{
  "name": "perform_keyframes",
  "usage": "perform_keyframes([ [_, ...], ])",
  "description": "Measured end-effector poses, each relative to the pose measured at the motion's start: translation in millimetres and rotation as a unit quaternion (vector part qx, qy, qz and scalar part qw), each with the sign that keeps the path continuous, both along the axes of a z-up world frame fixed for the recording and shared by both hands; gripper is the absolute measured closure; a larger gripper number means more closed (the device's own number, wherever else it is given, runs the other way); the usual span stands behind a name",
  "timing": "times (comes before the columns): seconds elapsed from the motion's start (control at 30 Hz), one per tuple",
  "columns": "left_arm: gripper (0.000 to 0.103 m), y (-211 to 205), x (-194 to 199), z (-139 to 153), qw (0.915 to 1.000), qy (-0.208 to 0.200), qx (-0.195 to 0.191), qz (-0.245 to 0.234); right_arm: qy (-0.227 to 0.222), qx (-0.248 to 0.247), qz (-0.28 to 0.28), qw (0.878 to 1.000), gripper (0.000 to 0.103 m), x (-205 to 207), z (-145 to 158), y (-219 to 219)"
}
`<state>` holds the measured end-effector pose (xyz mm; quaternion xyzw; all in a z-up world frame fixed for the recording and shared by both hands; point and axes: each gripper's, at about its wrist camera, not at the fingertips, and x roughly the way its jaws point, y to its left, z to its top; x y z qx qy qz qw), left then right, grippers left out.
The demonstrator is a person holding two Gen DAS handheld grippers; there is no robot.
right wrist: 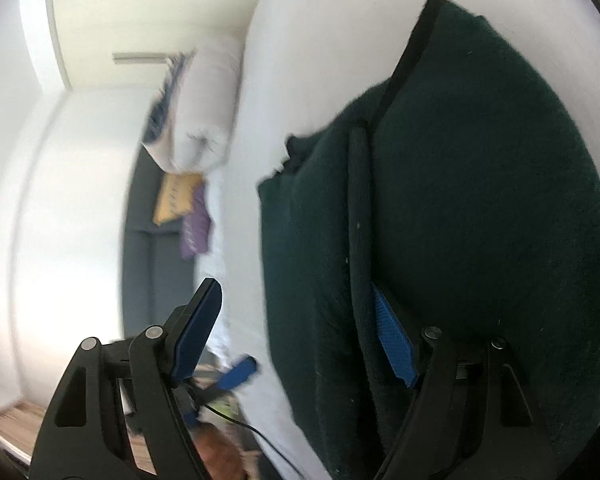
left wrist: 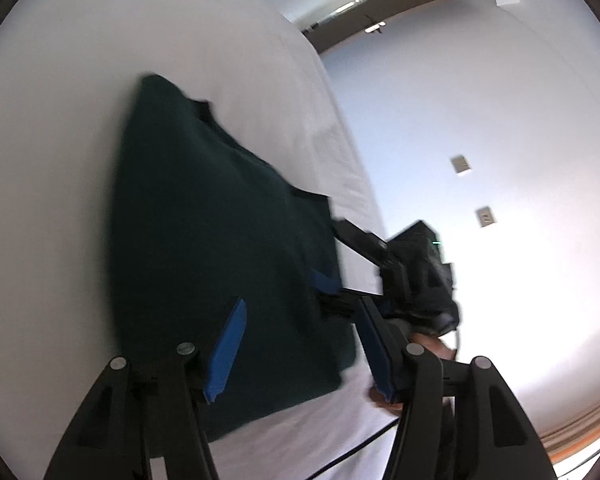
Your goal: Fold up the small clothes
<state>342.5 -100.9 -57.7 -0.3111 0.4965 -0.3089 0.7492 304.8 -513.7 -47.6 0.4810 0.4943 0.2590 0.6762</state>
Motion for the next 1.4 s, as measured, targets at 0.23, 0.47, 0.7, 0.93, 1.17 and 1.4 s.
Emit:
perform_keyframes([
  [0.23,0.044,21,-5,-22,0.9995,0.020,-0.010,0.023,0.003,-0.148,0.059,0.987,0.042,-1,22,41],
  [0.47,0.044,0,-2,-23,0.9997,0.015,-0.001,0.019,-0.010,-0.245,0.068,0.967,0.089,-13,32,49],
  [0.7,0.044,-27,-6,-14,0.9997,-0.011,0.023,-0.004,-0.054,-0.242,0.039,0.968,0.091,-33,50,-2],
  [0.93,0.044,-66,-2,-3,0.9983,-0.030,0.037,-0.032,-0.081,-0.245,0.012,0.966,0.091,-50,67,-53],
  [1.17,0.044,-89,3,-20,0.9971,-0.012,0.054,-0.052,-0.040,-0.257,-0.004,0.966,0.091,-56,36,-94],
  [1.4,0.044,-97,-2,-27,0.9959,-0.013,0.069,-0.058,-0.037,-0.226,-0.029,0.973,0.091,-63,19,-113],
])
